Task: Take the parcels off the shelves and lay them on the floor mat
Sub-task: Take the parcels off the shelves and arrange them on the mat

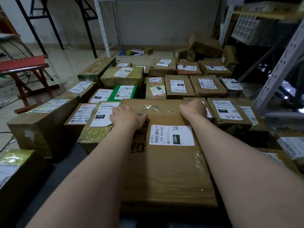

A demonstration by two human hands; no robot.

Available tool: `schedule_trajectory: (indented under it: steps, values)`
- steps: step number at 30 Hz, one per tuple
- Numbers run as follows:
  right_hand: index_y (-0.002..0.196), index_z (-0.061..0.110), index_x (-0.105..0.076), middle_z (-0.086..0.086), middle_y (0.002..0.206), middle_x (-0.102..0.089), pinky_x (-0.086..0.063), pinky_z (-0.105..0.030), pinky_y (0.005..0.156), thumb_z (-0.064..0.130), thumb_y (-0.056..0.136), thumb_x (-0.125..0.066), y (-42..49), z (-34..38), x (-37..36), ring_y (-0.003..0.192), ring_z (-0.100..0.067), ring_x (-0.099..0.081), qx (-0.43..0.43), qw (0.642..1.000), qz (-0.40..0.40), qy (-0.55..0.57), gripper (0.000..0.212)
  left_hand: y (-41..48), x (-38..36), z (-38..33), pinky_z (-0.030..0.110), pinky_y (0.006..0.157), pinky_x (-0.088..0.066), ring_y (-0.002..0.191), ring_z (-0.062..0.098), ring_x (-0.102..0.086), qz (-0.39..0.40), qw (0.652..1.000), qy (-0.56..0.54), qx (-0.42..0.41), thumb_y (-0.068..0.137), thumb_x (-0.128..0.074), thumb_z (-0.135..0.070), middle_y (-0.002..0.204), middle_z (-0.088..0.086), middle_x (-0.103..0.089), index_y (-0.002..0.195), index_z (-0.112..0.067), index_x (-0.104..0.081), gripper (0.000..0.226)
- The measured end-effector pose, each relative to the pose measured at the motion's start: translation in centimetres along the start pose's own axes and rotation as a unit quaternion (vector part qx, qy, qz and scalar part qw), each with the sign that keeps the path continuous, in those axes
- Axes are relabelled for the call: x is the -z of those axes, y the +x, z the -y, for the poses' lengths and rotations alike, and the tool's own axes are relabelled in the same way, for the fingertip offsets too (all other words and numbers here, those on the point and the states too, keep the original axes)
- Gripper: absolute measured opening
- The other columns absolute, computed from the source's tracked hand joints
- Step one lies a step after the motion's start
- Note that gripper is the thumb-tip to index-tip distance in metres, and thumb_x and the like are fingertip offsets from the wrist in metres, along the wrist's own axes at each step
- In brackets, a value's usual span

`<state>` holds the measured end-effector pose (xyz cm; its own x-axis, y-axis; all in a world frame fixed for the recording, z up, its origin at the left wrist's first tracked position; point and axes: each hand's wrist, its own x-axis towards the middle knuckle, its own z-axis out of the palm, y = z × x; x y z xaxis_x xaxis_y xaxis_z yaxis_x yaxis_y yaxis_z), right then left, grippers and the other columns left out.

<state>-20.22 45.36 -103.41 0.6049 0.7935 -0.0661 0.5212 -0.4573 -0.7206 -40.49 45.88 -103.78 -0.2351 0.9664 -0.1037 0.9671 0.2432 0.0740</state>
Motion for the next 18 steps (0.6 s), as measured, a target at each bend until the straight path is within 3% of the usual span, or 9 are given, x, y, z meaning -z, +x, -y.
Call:
schedule_trajectory:
  steps: [2, 4, 7, 10, 14, 18]
  values:
    - [0.121, 0.010, -0.057, -0.009, 0.123, -0.060, -0.044, -0.035, 0.075, 0.036, 0.084, -0.062, -0.3, -0.1, 0.5, 0.106, -0.031, -0.061, 0.004, 0.997, 0.021, -0.074, 0.045, -0.8, 0.8, -0.4, 0.052, 0.090, -0.047, 0.128, 0.038, -0.040, 0.000, 0.998, 0.030, 0.046, 0.080, -0.044, -0.082, 0.141, 0.020, -0.042, 0.147, -0.006, -0.033, 0.102]
    - [0.123, 0.011, -0.059, -0.009, 0.123, -0.061, -0.043, -0.034, 0.074, 0.040, 0.086, -0.059, -0.7, -0.2, 0.9, 0.109, -0.031, -0.060, 0.008, 0.993, 0.036, -0.116, 0.048, -1.5, 1.2, -0.7, 0.052, 0.079, -0.053, 0.116, 0.038, -0.052, 0.017, 0.997, 0.050, 0.062, 0.080, -0.042, -0.083, 0.131, 0.019, -0.050, 0.145, -0.005, -0.033, 0.101]
    - [0.109, 0.012, -0.062, -0.008, 0.113, -0.062, -0.040, -0.033, 0.069, 0.034, 0.088, -0.059, -0.9, -0.2, 1.2, 0.100, -0.029, -0.059, 0.017, 0.993, 0.048, -0.110, 0.031, -1.3, 1.2, -0.2, 0.047, 0.077, -0.056, 0.108, 0.036, -0.060, -0.007, 0.998, 0.043, 0.045, 0.080, -0.044, -0.082, 0.125, 0.016, -0.057, 0.143, -0.003, -0.033, 0.101]
    - [0.094, 0.013, -0.054, -0.005, 0.097, -0.055, -0.039, -0.032, 0.066, 0.028, 0.087, -0.060, -0.9, 0.2, 1.4, 0.086, -0.026, -0.051, 0.020, 0.997, 0.029, -0.071, 0.018, -0.4, 1.2, 0.8, 0.039, 0.069, -0.047, 0.108, 0.035, -0.061, -0.043, 0.998, -0.018, 0.032, 0.083, -0.045, -0.078, 0.127, 0.016, -0.059, 0.148, -0.004, -0.026, 0.100]
    - [0.091, 0.011, -0.054, -0.006, 0.096, -0.057, -0.043, -0.032, 0.072, 0.026, 0.084, -0.062, -0.9, 0.4, 1.7, 0.086, -0.027, -0.054, -0.003, 0.999, 0.012, 0.038, 0.018, 0.4, 1.3, 1.1, 0.041, 0.079, -0.050, 0.116, 0.038, -0.056, -0.065, 0.992, -0.104, 0.016, 0.083, -0.044, -0.076, 0.129, 0.018, -0.058, 0.148, -0.003, -0.026, 0.099]
    - [0.082, 0.012, -0.048, -0.002, 0.090, -0.052, -0.042, -0.030, 0.068, 0.026, 0.085, -0.062, -0.8, 0.1, 1.6, 0.082, -0.024, -0.053, -0.015, 0.996, 0.022, 0.087, 0.020, 0.3, 1.1, 0.7, 0.046, 0.091, -0.048, 0.129, 0.043, -0.045, -0.054, 0.990, -0.133, -0.005, 0.082, -0.043, -0.077, 0.138, 0.021, -0.053, 0.153, -0.003, -0.018, 0.106]
